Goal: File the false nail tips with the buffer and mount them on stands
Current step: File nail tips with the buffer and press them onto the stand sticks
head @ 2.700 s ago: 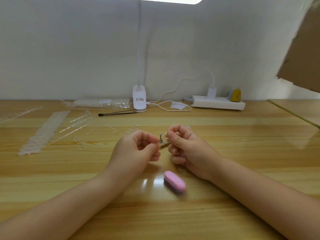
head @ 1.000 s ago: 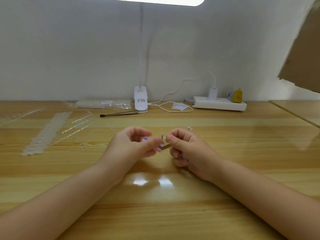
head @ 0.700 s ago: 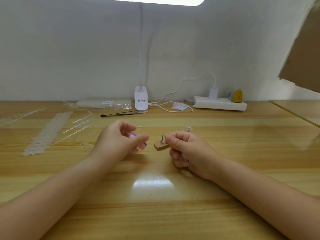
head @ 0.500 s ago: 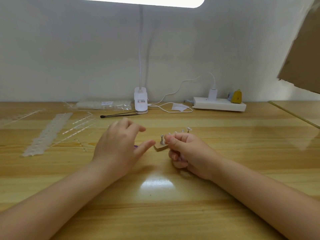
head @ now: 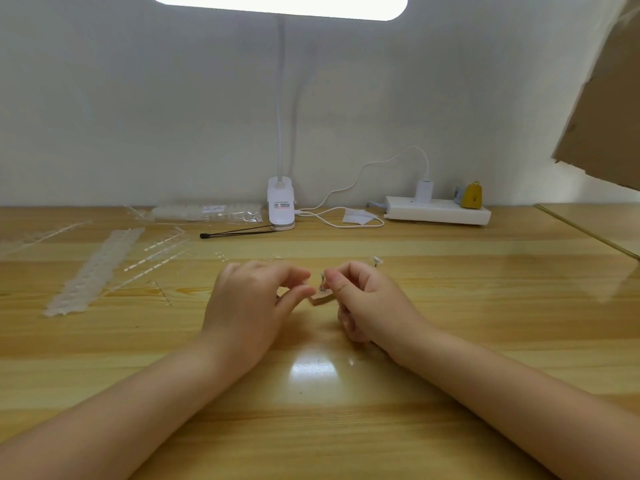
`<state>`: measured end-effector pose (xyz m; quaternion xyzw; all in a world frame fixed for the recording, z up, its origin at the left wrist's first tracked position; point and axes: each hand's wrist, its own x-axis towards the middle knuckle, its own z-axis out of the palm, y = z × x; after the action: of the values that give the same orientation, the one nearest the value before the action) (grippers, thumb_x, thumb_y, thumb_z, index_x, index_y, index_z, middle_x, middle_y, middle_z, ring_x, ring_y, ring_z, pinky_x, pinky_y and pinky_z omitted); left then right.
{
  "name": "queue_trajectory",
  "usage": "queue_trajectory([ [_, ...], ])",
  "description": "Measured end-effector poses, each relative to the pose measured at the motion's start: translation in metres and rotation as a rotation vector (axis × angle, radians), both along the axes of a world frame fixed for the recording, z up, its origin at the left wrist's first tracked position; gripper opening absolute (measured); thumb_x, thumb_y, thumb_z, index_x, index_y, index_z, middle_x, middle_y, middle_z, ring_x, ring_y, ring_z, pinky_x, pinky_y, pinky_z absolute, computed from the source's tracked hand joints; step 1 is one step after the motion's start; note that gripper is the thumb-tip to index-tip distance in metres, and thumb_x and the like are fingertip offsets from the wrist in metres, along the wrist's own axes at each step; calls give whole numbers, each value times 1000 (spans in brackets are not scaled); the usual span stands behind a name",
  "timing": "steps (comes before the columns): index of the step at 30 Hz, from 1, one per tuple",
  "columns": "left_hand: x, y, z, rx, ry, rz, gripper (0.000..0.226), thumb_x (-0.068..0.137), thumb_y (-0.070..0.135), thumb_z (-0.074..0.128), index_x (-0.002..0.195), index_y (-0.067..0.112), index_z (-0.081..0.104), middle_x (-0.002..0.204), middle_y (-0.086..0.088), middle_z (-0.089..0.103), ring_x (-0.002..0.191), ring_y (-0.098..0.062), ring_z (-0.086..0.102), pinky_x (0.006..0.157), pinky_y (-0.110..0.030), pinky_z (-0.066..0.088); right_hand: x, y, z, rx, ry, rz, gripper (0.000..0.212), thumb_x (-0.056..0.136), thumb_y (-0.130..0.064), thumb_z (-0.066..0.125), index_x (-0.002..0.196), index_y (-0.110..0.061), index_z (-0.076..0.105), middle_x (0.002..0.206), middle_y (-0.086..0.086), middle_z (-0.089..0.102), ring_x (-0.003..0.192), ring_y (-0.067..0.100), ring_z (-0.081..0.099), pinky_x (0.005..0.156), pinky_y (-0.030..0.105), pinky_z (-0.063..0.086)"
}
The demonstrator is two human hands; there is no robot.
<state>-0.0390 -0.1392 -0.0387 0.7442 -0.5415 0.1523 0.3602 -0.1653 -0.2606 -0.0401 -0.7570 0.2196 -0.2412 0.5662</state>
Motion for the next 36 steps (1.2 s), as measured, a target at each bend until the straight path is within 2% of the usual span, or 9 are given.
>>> queue_trajectory([
  [2,2,-3,-3,83,-53,32,16,86,40,64,96,28,68,90,15,69,93,-11,63,89,-32,32,0,1,-1,-361,16,-90,20,94,-33,58,83,-17,63,53,-13,50,48,3,44,51,19,35],
  [5,4,-10,-9,175,-11,6,15,90,42,56,98,30,60,96,14,66,100,-10,59,94,-27,28,-3,-1,-2,-753,147,-169,18,91,-34,58,83,-22,68,58,-12,51,55,5,47,54,22,34],
  [9,3,-14,-12,192,-4,-27,7,95,35,51,101,32,53,100,16,65,107,-8,53,96,-22,21,-2,-5,-2,-995,330,-223,29,95,-43,48,96,-27,73,78,-7,66,74,13,58,59,26,39],
  [15,0,-11,-12,163,-15,-78,9,94,30,55,102,26,58,97,14,69,101,-6,59,100,-22,22,3,-10,-3,-991,364,-244,34,95,-48,47,94,-26,74,83,-4,70,82,18,62,63,29,45],
  [20,1,-10,-12,129,3,-62,14,93,33,55,103,25,61,98,14,67,101,-8,57,98,-22,25,3,-11,-5,-951,253,-220,23,93,-41,55,95,-27,73,83,-5,70,82,17,60,60,27,31],
  [23,0,-8,-10,33,17,-44,16,90,33,61,103,23,66,98,15,66,100,-12,59,93,-32,38,2,-8,-5,-959,131,-190,17,92,-32,60,94,-22,74,81,-5,68,79,15,59,62,28,32],
  [26,-4,-4,-7,-73,5,-52,17,87,31,67,99,20,71,94,12,68,97,-16,60,83,-44,49,0,-5,-4,-926,22,-147,11,89,-22,65,89,-15,73,77,-3,67,71,12,57,66,32,44],
  [30,-5,-2,-6,-101,-43,-56,23,81,35,64,94,19,74,91,9,72,91,-20,63,81,-45,49,-3,-1,-2,-836,-99,-90,6,85,-8,69,87,-7,74,77,1,70,66,14,62,68,32,50],
  [36,-4,-3,-7,-90,-89,-40,23,79,36,65,94,21,75,88,9,73,88,-20,64,81,-37,42,-4,0,-1,-843,-123,-66,4,83,-6,71,85,-5,75,73,4,69,65,16,59,66,34,49],
])
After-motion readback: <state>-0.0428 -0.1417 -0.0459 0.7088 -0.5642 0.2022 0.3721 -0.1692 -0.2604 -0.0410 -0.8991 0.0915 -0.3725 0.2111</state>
